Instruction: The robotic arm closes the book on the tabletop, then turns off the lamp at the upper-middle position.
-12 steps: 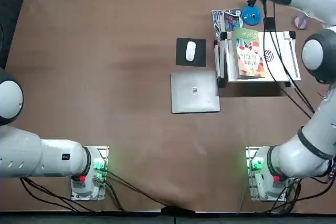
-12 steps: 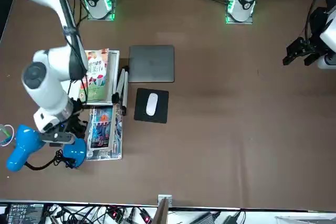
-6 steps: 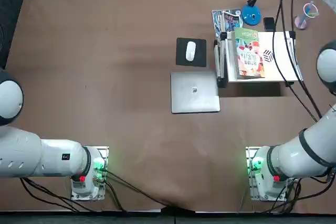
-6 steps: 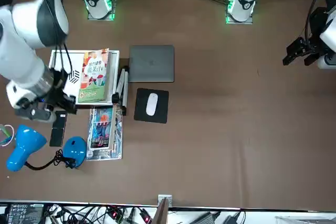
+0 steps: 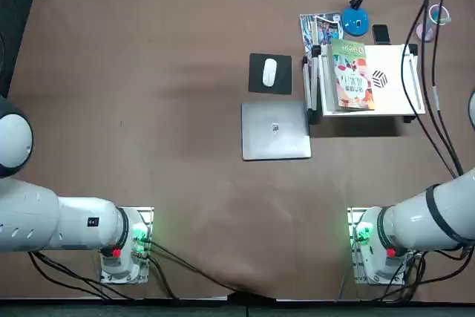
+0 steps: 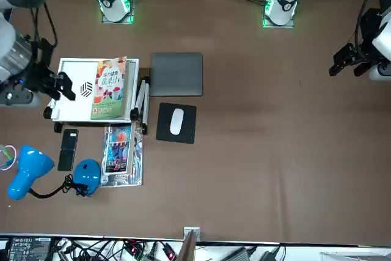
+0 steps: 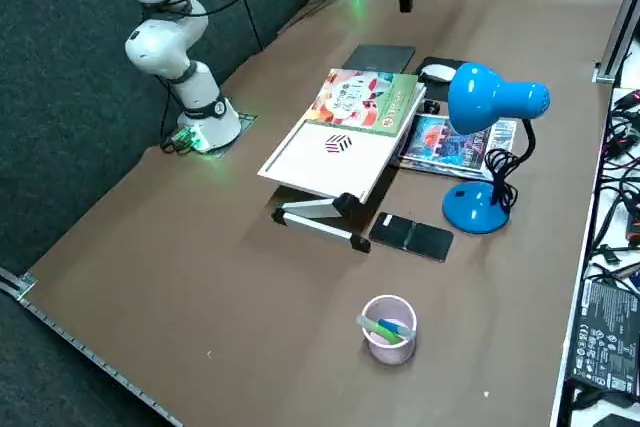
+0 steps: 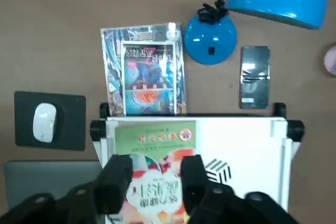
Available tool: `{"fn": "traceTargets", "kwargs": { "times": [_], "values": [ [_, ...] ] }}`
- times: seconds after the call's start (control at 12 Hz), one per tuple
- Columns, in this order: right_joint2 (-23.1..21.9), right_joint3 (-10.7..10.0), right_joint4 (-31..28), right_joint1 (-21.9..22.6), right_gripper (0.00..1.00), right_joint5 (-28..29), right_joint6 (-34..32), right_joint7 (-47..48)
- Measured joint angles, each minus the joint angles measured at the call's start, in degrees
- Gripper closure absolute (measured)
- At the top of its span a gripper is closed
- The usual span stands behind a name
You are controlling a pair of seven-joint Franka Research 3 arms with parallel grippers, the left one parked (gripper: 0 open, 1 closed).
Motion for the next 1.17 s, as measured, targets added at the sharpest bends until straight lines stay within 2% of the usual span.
{"fn": "traceTargets", "kwargs": {
  "times": [0.33, 0.5, 0.75, 1.0, 1.17],
  "values": [
    [-2.5, -0.1, 0.0, -1.2, 0.02, 0.0, -4.1, -1.1],
    [-3.1, -0.2, 0.0, -1.4, 0.00, 0.0, -5.2, -1.2],
    [-4.5, -0.3, -0.2, -4.4, 0.00, 0.1, -6.6, -1.5],
    [-7.8, -0.6, -4.1, -5.5, 0.00, 0.3, -7.8, -1.9],
    [-10.1, -1.6, -7.2, -4.8, 0.00, 0.3, -7.8, -1.9]
  ]
}}
